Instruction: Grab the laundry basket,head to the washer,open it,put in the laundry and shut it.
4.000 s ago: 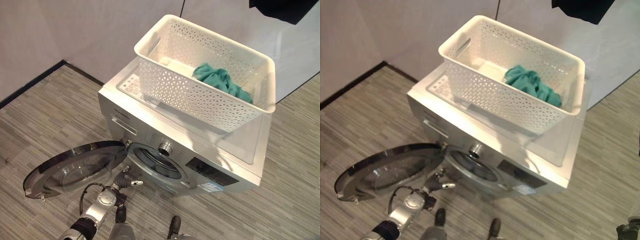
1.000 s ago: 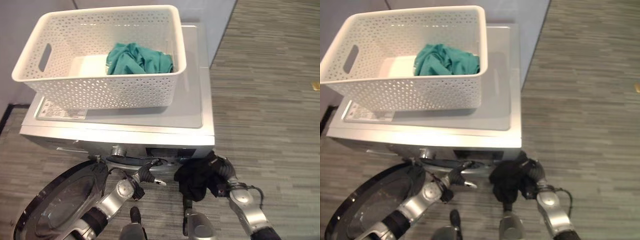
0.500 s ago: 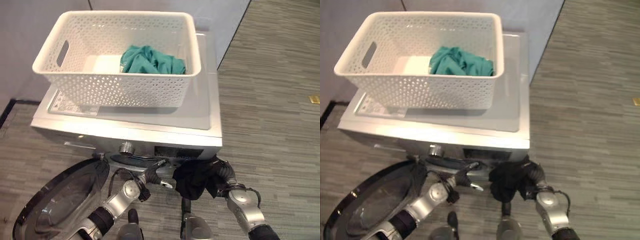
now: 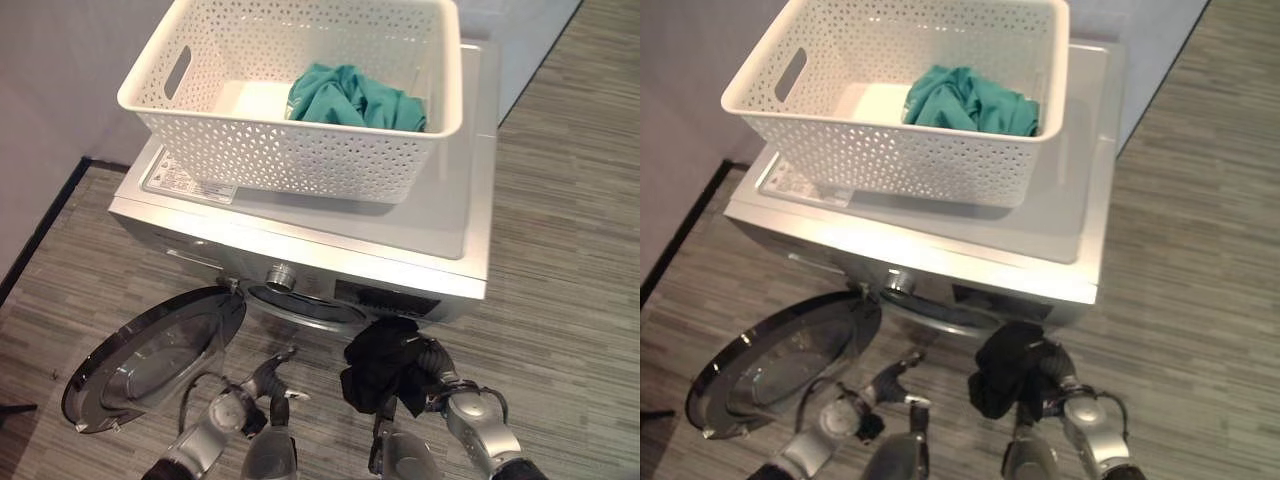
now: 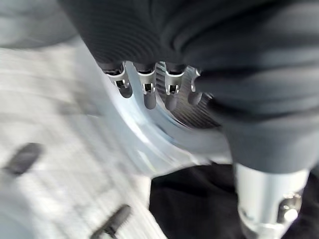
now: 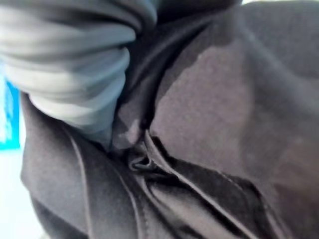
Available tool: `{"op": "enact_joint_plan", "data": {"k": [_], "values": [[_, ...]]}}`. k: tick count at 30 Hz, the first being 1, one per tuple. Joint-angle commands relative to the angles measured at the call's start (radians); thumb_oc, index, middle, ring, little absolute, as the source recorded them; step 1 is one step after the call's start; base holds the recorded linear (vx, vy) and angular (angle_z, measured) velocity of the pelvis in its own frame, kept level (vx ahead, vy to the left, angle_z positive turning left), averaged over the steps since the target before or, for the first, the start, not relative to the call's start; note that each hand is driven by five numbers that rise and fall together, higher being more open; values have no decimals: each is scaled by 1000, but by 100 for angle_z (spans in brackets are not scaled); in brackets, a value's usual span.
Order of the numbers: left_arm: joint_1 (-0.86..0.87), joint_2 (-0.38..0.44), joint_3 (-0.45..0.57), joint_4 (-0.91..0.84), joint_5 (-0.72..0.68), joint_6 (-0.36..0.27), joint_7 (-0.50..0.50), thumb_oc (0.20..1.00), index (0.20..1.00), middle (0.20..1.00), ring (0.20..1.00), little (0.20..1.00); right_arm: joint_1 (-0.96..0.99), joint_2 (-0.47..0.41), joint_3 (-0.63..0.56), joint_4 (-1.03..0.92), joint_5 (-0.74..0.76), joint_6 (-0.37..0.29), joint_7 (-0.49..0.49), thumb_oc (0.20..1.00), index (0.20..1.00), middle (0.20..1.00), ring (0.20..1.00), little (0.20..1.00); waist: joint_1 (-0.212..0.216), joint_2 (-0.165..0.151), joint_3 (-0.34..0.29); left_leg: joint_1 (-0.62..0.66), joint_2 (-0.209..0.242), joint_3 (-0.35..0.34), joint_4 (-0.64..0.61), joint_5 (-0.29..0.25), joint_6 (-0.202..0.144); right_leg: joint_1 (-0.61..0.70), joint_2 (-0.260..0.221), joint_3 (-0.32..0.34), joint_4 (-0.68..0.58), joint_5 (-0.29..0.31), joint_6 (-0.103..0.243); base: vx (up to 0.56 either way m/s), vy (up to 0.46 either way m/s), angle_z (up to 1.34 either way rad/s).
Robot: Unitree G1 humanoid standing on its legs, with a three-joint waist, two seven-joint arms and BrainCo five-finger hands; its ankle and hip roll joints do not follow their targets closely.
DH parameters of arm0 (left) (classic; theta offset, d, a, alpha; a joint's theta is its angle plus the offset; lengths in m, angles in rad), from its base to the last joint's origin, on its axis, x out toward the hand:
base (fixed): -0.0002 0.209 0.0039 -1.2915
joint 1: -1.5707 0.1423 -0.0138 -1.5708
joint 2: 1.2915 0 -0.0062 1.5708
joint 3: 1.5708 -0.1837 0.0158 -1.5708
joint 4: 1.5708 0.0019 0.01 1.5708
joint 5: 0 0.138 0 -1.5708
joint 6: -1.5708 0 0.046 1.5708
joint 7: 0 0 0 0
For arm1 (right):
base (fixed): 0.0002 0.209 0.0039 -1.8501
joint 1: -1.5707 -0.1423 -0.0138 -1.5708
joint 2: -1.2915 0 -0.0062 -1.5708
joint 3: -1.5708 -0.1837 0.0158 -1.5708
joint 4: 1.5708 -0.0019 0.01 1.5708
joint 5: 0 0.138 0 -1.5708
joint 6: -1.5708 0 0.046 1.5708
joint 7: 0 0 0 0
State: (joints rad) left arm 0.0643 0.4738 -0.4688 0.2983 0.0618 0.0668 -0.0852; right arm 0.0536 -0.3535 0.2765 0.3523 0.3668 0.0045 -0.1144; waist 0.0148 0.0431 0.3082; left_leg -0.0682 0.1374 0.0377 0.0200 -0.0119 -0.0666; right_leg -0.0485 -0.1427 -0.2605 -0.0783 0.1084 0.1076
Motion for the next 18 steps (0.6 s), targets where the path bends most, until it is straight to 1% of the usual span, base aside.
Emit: {"op": "enact_joint_plan", "data": {"k": [1, 2, 3, 4, 7, 8, 9, 13, 14, 15, 16, 17, 18], "values": [[17, 63, 46, -99, 47, -34, -18, 1000, 1000, 1000, 1000, 1000, 18, -1, -92, -101, -23, -34, 14, 200, 200, 200, 200, 200, 9, -56, -34, 3, -5, 31, 67, -81, 32, -7, -37, 10, 121, -124, -5, 69, 4, 2], [68, 83, 99, -148, 39, -41, -30, 1000, 1000, 1000, 1000, 1000, 79, -12, -172, -115, -19, -42, 11, 200, 200, 200, 200, 200, -2, -50, -42, 17, -1, 40, 57, -84, 31, -2, -32, 16, 117, -128, -4, 37, 3, -3], [86, 92, 121, -172, 34, -43, -39, 1000, 1000, 1000, 1000, 1000, 104, -15, -205, -124, -24, -44, 11, 200, 200, 200, 200, 200, -7, -47, -46, 23, 0, 44, 52, -85, 30, 1, -31, 19, 114, -128, -4, 36, 4, -5], [89, 93, 122, -176, 34, -41, -40, 1000, 1000, 1000, 1000, 1000, 106, -14, -206, -126, -25, -43, 11, 200, 200, 200, 200, 200, -7, -49, -48, 21, -2, 44, 50, -79, 31, -2, -32, 18, 111, -124, -4, 30, 12, -7], [142, 120, 194, -271, 30, -50, -64, 1000, 1000, 1000, 1000, 1000, 179, -22, -325, -148, -40, -54, 11, 200, 200, 200, 200, 200, -30, -43, -63, 40, 1, 57, 38, -81, 30, 2, -27, 29, 109, -125, -4, 23, 15, -8], [143, 121, 195, -272, 30, -49, -64, 1000, 1000, 1000, 1000, 1000, 180, -22, -325, -149, -40, -53, 11, 200, 200, 200, 200, 200, -30, -43, -64, 40, 0, 58, 37, -80, 30, 1, -28, 29, 108, -125, -4, 63, 4, -12], [165, 141, 280, -378, 22, -63, -62, 1000, 1000, 1000, 1000, 1000, 229, -21, -434, -147, -59, -69, -7, 200, 200, 200, 200, 200, -46, -38, -73, 58, 5, 69, 31, -89, 29, 8, -23, 30, 113, -132, -4, 45, -6, -9], [128, 167, 385, -509, 56, -74, -44, 1000, 1000, 1000, 1000, 1000, 258, -15, -530, -164, -83, -71, -30, 200, 200, 200, 200, 200, -68, -40, -85, 66, 7, 76, 26, -85, 28, 7, -21, 29, 124, -135, -6, 35, -13, -14], [108, 174, 428, -569, 63, -80, -41, 1000, 1000, 1000, 1000, 1000, 246, -16, -556, -185, -91, -76, -40, 200, 200, 200, 200, 200, -72, -41, -89, 71, 7, 80, 24, -88, 27, 7, -19, 31, 125, -135, -5, 49, -10, 0], [98, 181, 455, -609, 57, -86, -45, 1000, 1000, 1000, 1000, 1000, 236, -20, -571, -196, -93, -83, -47, 200, 200, 200, 200, 200, -73, -38, -93, 78, 8, 84, 23, -97, 26, 11, -16, 32, 124, -140, -2, 33, -10, -5], [93, 194, 480, -649, 53, -90, -53, 1000, 1000, 1000, 1000, 1000, 226, -24, -581, -203, -99, -87, -54, 200, 200, 200, 200, 200, -72, -38, -96, 78, 5, 88, 21, -91, 26, 9, -17, 34, 121, -133, -2, 52, -8, -5], [97, 213, 520, -699, 36, -98, -59, 1000, 1000, 1000, 1000, 1000, 212, -26, -593, -220, -106, -92, -60, 200, 200, 200, 200, 200, -67, -34, -100, 87, 8, 94, 20, -100, 24, 15, -14, 36, 118, -137, 1, 15, -11, -5], [102, 232, 559, -734, 12, -106, -58, 1000, 1000, 1000, 1000, 1000, 203, -24, -601, -236, -112, -96, -64, 200, 200, 200, 200, 200, -63, -36, -101, 87, 6, 98, 17, -94, 25, 14, -15, 38, 114, -130, 0, 41, -18, -4]]}}
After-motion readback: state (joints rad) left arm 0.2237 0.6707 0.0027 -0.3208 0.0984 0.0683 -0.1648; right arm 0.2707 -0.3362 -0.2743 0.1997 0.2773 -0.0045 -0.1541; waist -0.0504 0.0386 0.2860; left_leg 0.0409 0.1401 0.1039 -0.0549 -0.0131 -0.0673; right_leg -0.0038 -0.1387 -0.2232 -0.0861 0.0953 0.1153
